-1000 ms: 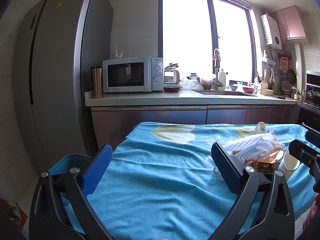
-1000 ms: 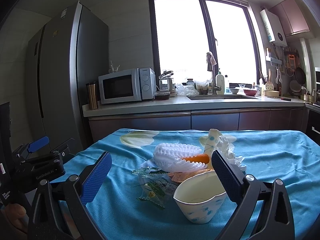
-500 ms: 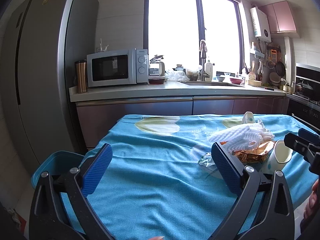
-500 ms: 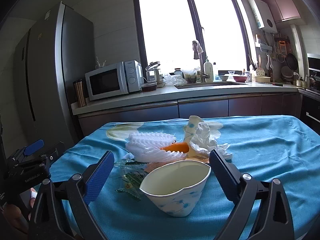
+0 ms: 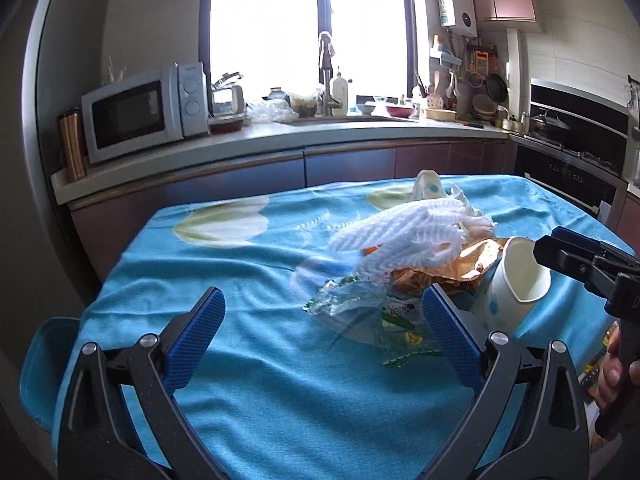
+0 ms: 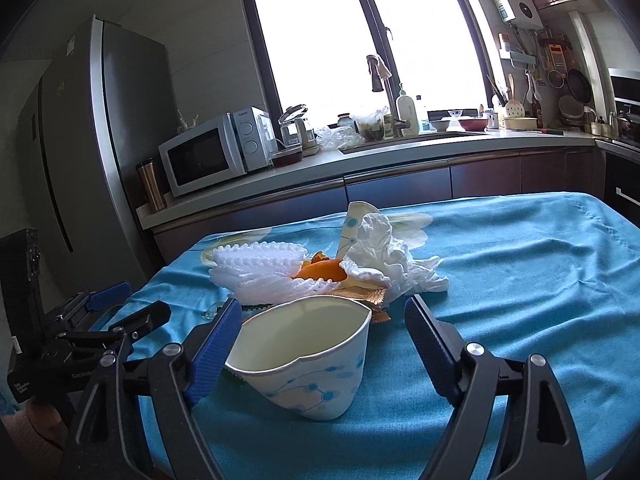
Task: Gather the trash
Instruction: 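Grasp the clear plastic wrapper with the left tool while the right tool grasps the white blue-dotted paper cup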
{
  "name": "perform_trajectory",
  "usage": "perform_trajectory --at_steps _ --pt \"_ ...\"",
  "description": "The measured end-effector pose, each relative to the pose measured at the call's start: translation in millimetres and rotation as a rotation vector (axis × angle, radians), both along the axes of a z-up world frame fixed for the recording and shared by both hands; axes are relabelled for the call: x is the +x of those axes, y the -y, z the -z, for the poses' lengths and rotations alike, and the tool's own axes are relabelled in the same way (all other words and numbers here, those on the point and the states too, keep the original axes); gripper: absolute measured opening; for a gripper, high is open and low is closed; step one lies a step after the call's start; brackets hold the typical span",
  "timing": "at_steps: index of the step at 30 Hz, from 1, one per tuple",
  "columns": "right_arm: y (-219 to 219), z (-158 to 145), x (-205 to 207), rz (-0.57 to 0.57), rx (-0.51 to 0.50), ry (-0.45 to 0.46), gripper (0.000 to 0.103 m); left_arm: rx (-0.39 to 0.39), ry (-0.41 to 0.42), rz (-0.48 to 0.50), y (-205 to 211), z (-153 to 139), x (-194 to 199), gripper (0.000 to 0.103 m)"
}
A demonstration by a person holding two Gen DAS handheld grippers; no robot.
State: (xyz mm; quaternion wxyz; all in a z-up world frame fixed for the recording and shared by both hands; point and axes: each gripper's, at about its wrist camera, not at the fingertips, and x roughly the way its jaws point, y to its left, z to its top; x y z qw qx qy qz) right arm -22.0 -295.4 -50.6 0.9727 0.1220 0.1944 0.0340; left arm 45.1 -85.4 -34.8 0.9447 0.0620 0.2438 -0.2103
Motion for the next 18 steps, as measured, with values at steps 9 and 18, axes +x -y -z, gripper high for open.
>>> perform_trajectory --at_steps 9,18 --pt "1.6 10.1 1.3 -0.07 0.025 -0.016 0.083 -0.054 -0.254 0.172 27.1 39.0 24.7 0.074" --pt "-14.3 15.6 10.0 -0.123 -0.026 -0.03 0.086 -0.103 -0.372 0.224 30.5 54.8 40.4 0.023"
